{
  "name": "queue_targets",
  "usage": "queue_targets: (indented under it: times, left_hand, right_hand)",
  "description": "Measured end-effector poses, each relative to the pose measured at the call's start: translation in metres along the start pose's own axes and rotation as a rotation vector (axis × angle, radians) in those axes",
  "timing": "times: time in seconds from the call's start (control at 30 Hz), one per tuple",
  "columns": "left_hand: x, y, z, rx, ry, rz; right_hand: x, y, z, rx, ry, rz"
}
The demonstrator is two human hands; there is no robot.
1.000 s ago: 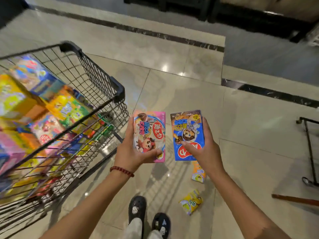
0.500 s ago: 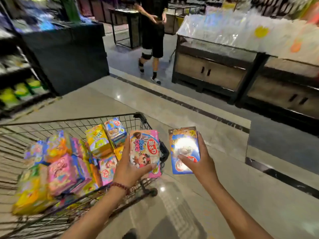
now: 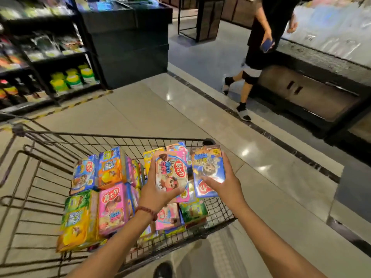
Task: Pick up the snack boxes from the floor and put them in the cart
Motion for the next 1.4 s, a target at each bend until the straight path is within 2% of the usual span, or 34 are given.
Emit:
queue_targets:
  times: [0.2,0.43,0.63,0.8,1.0,1.17,1.4]
  left_hand:
    - [0.021,0.012,0.044,0.110,0.046,-0.050]
    - [0.030,0.006,0.132,0.399,0.060,-0.054]
    - [0.028,0.004,0.176,0.516,0.091,-0.089]
    - [0.031,0.007,0.200,0.585,0.186,-0.132]
    - [0.031,-0.001,0.220,0.661,0.302,-0.120]
    - [0.042,-0.005,0.226,0.792,0.562,0.012]
    - [0.033,0.000,0.210,0.743,0.762,0.146]
  right_hand:
    - [-0.057,0.015,-0.043,-0.116,0.001,0.136]
    - [-0.104,0.025,-0.101,-0.237,-0.126,0.298]
    - [-0.126,0.034,-0.128,-0.283,-0.185,0.413]
    - [-0.135,0.046,-0.134,-0.253,-0.348,0.449]
    - [-0.138,0.050,-0.136,-0.250,-0.654,0.512]
    - [-0.132,0.054,-0.156,-0.258,-0.802,0.596]
    - [-0.120,0.050,-0.157,-0.292,-0.910,0.629]
Point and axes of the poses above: each hand's wrist, its own y-axis towards the middle knuckle, its own x-axis out of the back of the hand, z = x × y, the point moved 9 cm from there along y, towards the middle knuckle, and after that the axes turned 12 degrees about -y, right-handed, at the moved point
